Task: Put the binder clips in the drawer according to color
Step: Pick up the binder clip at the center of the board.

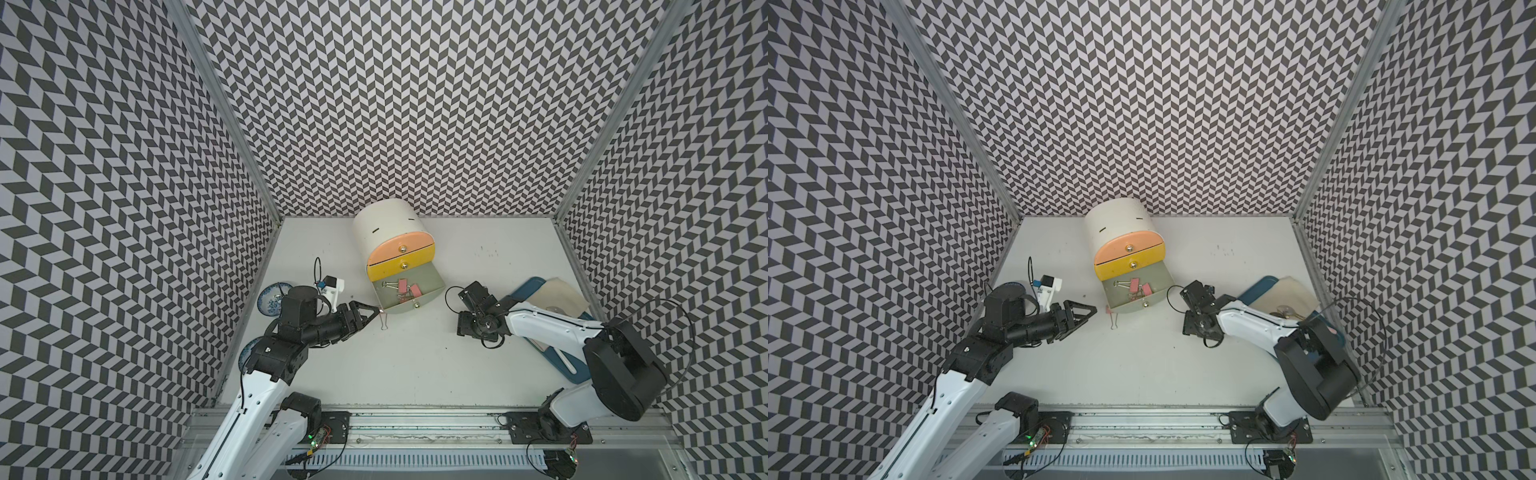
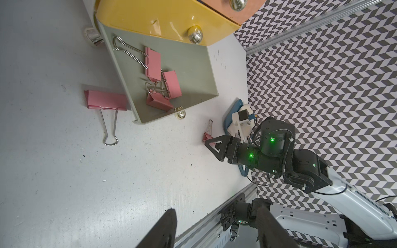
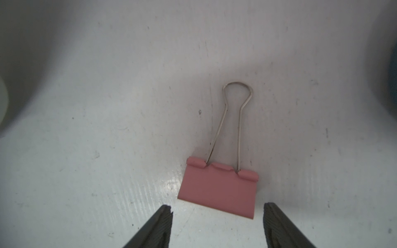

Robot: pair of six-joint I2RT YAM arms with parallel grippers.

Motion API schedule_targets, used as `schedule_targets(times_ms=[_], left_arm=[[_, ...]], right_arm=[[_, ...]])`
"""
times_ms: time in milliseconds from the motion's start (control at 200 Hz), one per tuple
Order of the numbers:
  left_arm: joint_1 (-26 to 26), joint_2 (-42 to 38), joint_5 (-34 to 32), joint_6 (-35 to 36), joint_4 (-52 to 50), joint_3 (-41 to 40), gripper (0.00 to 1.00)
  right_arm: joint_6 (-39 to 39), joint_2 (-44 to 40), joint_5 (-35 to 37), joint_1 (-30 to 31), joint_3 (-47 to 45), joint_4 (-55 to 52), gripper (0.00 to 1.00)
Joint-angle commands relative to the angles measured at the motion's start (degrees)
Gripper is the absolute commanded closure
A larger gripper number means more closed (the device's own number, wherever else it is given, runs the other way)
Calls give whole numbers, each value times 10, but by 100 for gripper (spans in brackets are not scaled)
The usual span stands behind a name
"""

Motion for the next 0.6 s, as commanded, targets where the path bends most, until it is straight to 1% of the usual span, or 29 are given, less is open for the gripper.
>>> schedule_targets(times_ms=[0, 75, 230, 411, 596], left_arm=[[4, 1, 8, 5, 23, -8, 37], [4, 3, 9, 4, 26, -8, 37], [5, 6, 9, 4, 29, -6, 37], [5, 4, 8, 3, 28, -8, 37], [5, 4, 4, 5, 24, -7, 37]], right_arm=[[4, 16, 19, 4, 20, 9, 31], [5, 27, 25, 4, 23, 7, 32], [5, 36, 28, 4, 23, 5, 39], [4, 18, 34, 4, 20, -1, 49], [-1, -23, 33, 4, 22, -9, 58]])
